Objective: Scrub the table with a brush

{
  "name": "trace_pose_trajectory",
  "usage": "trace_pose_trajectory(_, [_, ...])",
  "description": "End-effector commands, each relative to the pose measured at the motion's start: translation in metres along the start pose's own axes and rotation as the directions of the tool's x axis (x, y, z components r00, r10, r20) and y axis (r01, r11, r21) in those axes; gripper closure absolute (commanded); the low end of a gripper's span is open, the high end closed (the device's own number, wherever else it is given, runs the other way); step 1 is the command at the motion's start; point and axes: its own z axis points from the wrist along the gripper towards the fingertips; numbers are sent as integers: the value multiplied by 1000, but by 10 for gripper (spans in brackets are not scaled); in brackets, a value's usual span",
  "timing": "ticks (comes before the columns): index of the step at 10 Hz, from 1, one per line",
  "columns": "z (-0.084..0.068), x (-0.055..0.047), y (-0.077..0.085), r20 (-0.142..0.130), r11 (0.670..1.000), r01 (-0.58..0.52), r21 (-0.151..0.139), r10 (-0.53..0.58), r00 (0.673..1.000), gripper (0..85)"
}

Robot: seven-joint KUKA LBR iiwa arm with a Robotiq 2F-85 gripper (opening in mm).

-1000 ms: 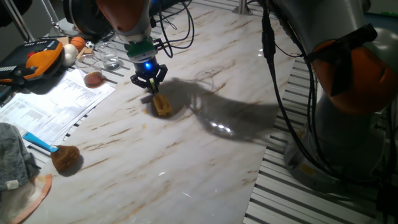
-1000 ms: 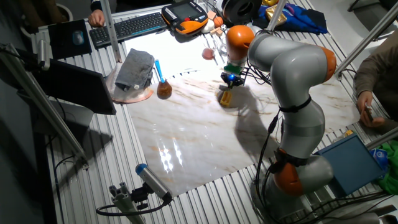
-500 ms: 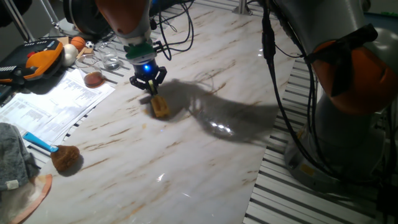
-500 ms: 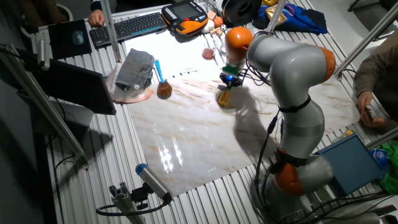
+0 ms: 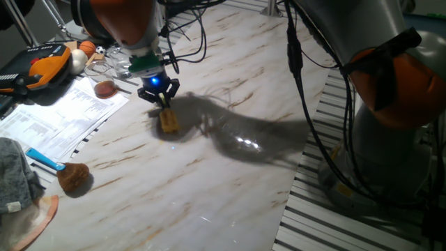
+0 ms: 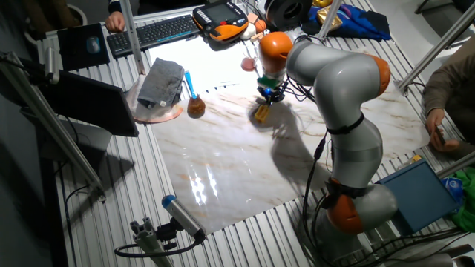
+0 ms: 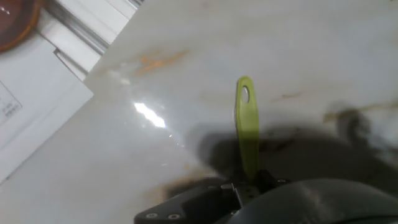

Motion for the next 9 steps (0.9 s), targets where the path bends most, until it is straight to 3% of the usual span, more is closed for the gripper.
trace_pose_trajectory(1, [0,-4,2,1,1000,-2,1,2,1000,850])
trace_pose_trajectory(3, [-5,-10,5,-17,1000,-7,4,7,1000,850])
trace_pose_trajectory(9, [-1,-2,23,-8,994,-105,8,105,994,850])
